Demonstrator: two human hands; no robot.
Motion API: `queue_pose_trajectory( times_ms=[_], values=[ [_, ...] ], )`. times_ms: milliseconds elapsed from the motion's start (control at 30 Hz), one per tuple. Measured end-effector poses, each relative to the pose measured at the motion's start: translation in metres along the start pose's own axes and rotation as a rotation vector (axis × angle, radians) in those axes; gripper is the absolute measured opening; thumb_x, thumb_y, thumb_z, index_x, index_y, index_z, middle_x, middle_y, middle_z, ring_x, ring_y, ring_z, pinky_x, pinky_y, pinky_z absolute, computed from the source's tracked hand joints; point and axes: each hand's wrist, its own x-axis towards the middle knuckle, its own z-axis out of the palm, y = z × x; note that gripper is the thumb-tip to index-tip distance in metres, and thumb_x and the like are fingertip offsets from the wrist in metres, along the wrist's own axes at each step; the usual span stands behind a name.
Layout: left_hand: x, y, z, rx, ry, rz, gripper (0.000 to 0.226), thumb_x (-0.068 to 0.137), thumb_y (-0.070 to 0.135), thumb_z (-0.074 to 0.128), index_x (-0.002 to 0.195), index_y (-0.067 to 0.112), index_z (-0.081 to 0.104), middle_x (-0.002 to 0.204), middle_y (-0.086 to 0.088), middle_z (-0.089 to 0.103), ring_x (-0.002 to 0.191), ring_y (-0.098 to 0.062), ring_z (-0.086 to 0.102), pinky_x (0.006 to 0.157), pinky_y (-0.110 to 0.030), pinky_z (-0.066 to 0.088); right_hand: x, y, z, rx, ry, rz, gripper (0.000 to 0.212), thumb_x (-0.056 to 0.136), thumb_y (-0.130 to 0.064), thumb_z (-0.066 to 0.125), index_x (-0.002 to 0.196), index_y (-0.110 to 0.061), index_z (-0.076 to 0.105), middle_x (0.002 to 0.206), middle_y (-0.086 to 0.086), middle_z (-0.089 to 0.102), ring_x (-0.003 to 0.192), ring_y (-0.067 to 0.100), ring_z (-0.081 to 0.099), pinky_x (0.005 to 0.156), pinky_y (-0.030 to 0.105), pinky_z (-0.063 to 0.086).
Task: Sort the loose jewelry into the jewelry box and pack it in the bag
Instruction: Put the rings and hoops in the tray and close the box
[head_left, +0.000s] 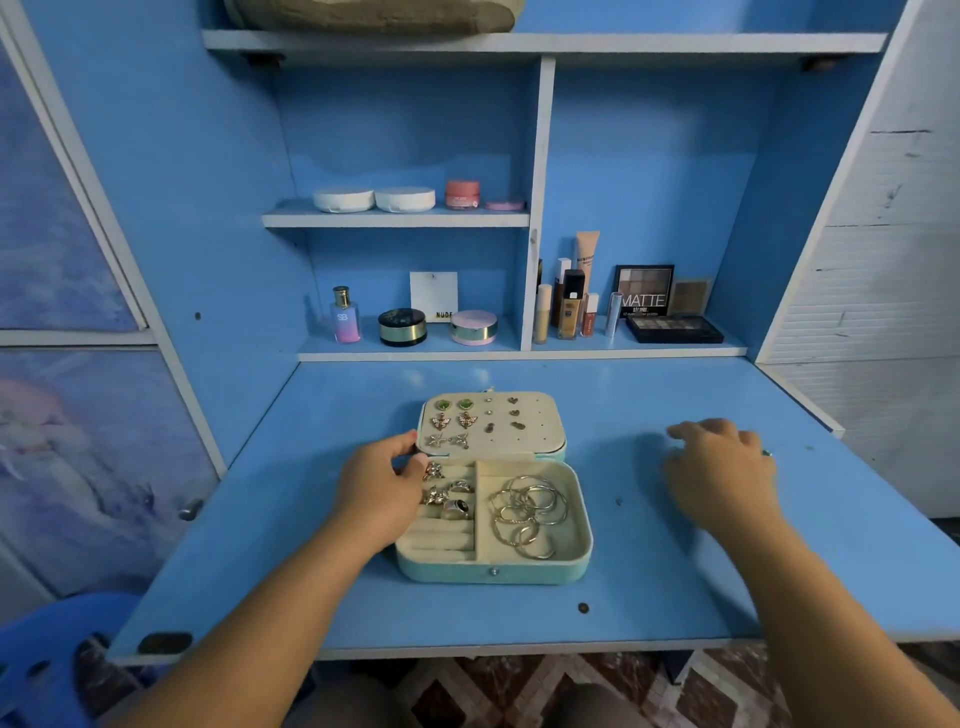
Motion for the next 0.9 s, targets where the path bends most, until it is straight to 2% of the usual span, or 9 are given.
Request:
queue_pose_trajectory(
  times_ms=[100, 200, 333, 467, 533, 633, 733, 833, 900],
  values=[
    [0.005, 0.003, 0.006, 0.002, -0.004, -0.014, 0.037, 0.098, 0.016, 0.055, 0.134, 0.014, 0.058, 0.136, 0.004, 0.059, 0.094, -0.002, 0.053, 0.084, -0.018, 0.036, 0.010, 0.028, 0.000, -0.041, -0.049, 0.119, 0.045, 0.095, -0.016, 0.037, 0.139, -0.020, 0.042, 0.146, 0.013, 0.033, 0.129, 0.037, 0.033, 0.104, 0.043, 0.032],
    [0.008, 0.005, 0.012, 0.019, 0.027, -0.008, 0.037, 0.098, 0.018, 0.055, 0.135, 0.016, 0.057, 0.134, 0.005, 0.060, 0.079, 0.003, 0.052, 0.075, -0.015, 0.037, 0.019, 0.042, 0.004, 0.019, -0.057, 0.115, 0.041, 0.092, -0.002, 0.034, 0.128, -0.007, 0.053, 0.132, 0.017, 0.045, 0.118, 0.037, 0.043, 0.097, 0.043, 0.041],
    [0.009, 0.005, 0.018, 0.004, 0.051, -0.013, 0.038, 0.098, 0.018, 0.054, 0.136, 0.016, 0.056, 0.133, 0.004, 0.061, 0.079, 0.004, 0.052, 0.077, -0.017, 0.036, 0.016, 0.028, 0.008, 0.118, -0.030, 0.000, 0.030, 0.094, -0.004, 0.041, 0.114, -0.007, 0.063, 0.114, 0.014, 0.054, 0.102, 0.034, 0.052, 0.081, 0.033, 0.043],
    [0.011, 0.006, 0.023, -0.007, 0.075, -0.013, 0.037, 0.098, 0.018, 0.053, 0.135, 0.017, 0.058, 0.125, 0.004, 0.064, 0.068, 0.008, 0.049, 0.062, -0.015, 0.037, -0.001, -0.003, 0.014, 0.212, -0.076, -0.219, 0.025, 0.096, -0.011, 0.046, 0.111, -0.014, 0.066, 0.111, 0.007, 0.057, 0.100, 0.025, 0.053, 0.081, 0.030, 0.043],
    [0.011, 0.008, 0.026, -0.016, 0.072, -0.009, 0.036, 0.099, 0.017, 0.052, 0.135, 0.016, 0.057, 0.127, 0.002, 0.064, 0.066, 0.007, 0.048, 0.060, -0.013, 0.038, -0.008, -0.014, 0.017, 0.298, -0.059, -0.290, 0.022, 0.094, -0.011, 0.053, 0.109, -0.015, 0.068, 0.108, 0.005, 0.061, 0.094, 0.020, 0.054, 0.079, 0.023, 0.039],
    [0.013, 0.011, 0.027, -0.001, 0.054, -0.005, 0.037, 0.099, 0.018, 0.051, 0.136, 0.017, 0.055, 0.131, -0.001, 0.062, 0.071, 0.004, 0.052, 0.071, -0.019, 0.039, -0.014, -0.021, 0.018, 0.470, -0.049, -0.250, 0.019, 0.090, -0.014, 0.061, 0.107, -0.019, 0.068, 0.098, -0.003, 0.064, 0.087, 0.012, 0.056, 0.077, 0.017, 0.037],
    [0.015, 0.009, 0.017, 0.048, -0.019, 0.048, 0.038, 0.100, 0.023, 0.050, 0.137, 0.016, 0.055, 0.134, -0.001, 0.060, 0.096, -0.008, 0.059, 0.081, -0.017, 0.037, -0.018, -0.019, 0.015, 0.643, -0.030, -0.139, 0.015, 0.088, -0.019, 0.065, 0.102, -0.025, 0.068, 0.087, -0.012, 0.064, 0.085, 0.007, 0.059, 0.066, 0.011, 0.038],
    [0.019, -0.003, -0.002, 0.158, -0.046, 0.182, 0.039, 0.100, 0.025, 0.049, 0.137, 0.014, 0.054, 0.131, -0.005, 0.058, 0.093, -0.005, 0.056, 0.085, -0.015, 0.036, -0.025, -0.019, 0.012, 0.760, 0.037, -0.113, 0.011, 0.089, -0.021, 0.064, 0.097, -0.028, 0.068, 0.086, -0.013, 0.066, 0.082, -0.003, 0.058, 0.063, 0.006, 0.037],
    [0.023, -0.016, -0.013, 0.285, -0.026, 0.230, 0.043, 0.099, 0.029, 0.050, 0.140, 0.016, 0.051, 0.136, -0.002, 0.053, 0.110, -0.014, 0.057, 0.098, -0.026, 0.040, -0.033, -0.023, 0.010, 0.859, 0.078, -0.113, 0.011, 0.090, -0.021, 0.064, 0.094, -0.030, 0.068, 0.089, -0.013, 0.068, 0.080, -0.005, 0.060, 0.062, 0.006, 0.040]
  ],
)
